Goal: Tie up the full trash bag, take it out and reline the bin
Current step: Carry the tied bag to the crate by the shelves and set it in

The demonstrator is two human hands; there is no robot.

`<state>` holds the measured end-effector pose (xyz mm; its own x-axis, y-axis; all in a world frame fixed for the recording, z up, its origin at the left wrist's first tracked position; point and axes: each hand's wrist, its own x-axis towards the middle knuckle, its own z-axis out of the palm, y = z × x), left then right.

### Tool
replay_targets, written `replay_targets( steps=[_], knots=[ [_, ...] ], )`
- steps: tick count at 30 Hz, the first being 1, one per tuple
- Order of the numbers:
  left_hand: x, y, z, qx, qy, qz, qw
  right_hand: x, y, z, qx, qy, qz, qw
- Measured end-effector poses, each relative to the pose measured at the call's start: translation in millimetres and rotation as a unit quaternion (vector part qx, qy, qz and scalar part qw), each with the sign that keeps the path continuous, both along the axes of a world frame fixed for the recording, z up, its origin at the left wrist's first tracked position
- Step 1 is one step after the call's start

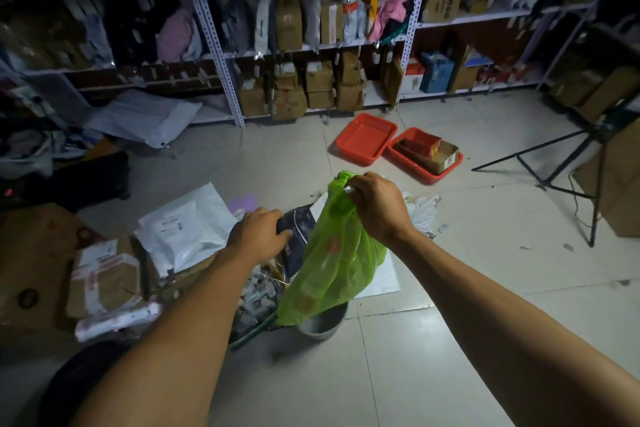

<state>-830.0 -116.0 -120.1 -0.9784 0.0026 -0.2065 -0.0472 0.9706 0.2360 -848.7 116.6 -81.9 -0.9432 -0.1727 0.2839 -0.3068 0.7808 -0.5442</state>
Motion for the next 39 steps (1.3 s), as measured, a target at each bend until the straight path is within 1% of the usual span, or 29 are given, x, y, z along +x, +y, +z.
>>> replay_targets(
  steps=[3, 5, 8, 12, 17, 20, 23, 26, 31, 39],
  knots=[
    [-3.5, 14.4, 78.9, -0.004, 0.013, -0.020, 1.000, 6.8, 13.1, 66.0, 0.024, 0.013, 0.001, 1.000],
    [-3.2, 23.4, 120.6, -0.005, 0.019, -0.032, 0.999, 14.4, 21.9, 101.4, 0.030, 0.019, -0.009, 0.999],
    [0.2, 33.3, 160.6, -0.006, 0.025, -0.051, 0.998, 31.9, 31.0, 138.8, 0.041, 0.022, -0.021, 0.999],
    [11.8, 45.3, 199.3, -0.030, 0.026, -0.103, 0.994, 70.8, 45.1, 177.0, 0.088, 0.022, -0.056, 0.994],
    [17.3, 62.9, 225.6, -0.019, 0.039, -0.173, 0.984, 117.7, 64.3, 202.2, 0.143, 0.023, -0.139, 0.980],
    [18.1, 82.7, 235.9, -0.017, 0.049, -0.225, 0.973, 140.6, 75.5, 209.6, 0.147, 0.035, -0.200, 0.968],
    [25.0, 111.1, 242.2, -0.013, 0.061, -0.291, 0.955, 168.5, 86.1, 217.6, 0.149, 0.011, -0.236, 0.960],
    [35.2, 144.9, 247.1, -0.004, 0.058, -0.344, 0.937, 197.4, 101.2, 222.9, 0.156, 0.000, -0.267, 0.951],
    [60.2, 207.4, 254.2, -0.017, 0.056, -0.429, 0.901, 247.7, 136.5, 230.1, 0.145, -0.012, -0.339, 0.929],
    [111.7, 324.1, 265.3, -0.020, 0.070, -0.515, 0.854, 329.1, 215.0, 240.1, 0.165, -0.021, -0.447, 0.879]
  ],
)
